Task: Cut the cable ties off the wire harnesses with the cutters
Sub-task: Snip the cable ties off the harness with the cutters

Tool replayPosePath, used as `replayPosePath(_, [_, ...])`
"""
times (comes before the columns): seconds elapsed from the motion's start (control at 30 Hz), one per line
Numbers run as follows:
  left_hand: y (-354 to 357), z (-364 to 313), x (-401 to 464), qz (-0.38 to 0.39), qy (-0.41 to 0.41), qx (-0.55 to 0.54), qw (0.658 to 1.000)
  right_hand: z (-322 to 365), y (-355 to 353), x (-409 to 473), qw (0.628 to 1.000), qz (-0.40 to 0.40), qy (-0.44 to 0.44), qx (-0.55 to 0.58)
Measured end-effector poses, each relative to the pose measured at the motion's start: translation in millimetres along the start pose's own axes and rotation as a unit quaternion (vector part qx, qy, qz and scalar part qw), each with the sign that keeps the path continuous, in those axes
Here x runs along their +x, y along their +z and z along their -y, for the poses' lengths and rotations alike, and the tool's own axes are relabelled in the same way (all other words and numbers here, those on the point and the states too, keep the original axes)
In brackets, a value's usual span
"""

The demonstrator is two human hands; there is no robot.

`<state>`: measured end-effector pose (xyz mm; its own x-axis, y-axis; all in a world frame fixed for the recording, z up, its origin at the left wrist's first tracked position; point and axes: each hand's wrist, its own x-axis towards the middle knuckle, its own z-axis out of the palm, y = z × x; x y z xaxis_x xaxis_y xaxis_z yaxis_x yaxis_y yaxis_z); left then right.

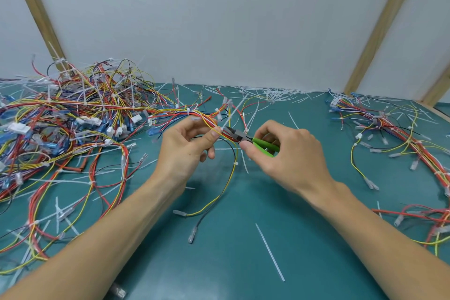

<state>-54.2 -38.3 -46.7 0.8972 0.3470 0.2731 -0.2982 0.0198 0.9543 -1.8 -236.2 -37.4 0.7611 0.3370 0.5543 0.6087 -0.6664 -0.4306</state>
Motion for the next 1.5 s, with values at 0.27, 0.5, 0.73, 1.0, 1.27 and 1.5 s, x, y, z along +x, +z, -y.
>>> replayPosePath(0.27, [0.6,-2.6,-0.1,-0.002,0.012,0.014,1.000,-0.9,-1.9,0.8,1.000,0.000,-0.001,-0.009])
replayPosePath(0.5, [0.6,-3.5,-1.0,-0.004,0.014,0.018,1.000,-0.3,-3.3,0.6,1.000,-0.001,0.000,-0.003])
replayPosePath(0.73, [0.6,-4.0,-1.3,0.001,0.017,0.024,1.000,0.6,-3.6,1.0,1.000,-0.008,-0.002,-0.011])
replayPosePath(1.0, [0.9,-2.2,-0.8,-0.003,0.017,0.031,0.999,2.5,-5.3,0.3,1.000,-0.005,-0.008,-0.011])
replayPosePath(1.27, [1.9,1.7,0.8,0.003,0.037,0.050,0.998,-0.7,-2.9,0.0,1.000,0.018,-0.009,0.018])
replayPosePath(1.5, [2.0,2.8,0.7,0.004,0.031,0.060,0.998,-5.9,0.2,2.1,0.994,0.076,-0.008,0.075])
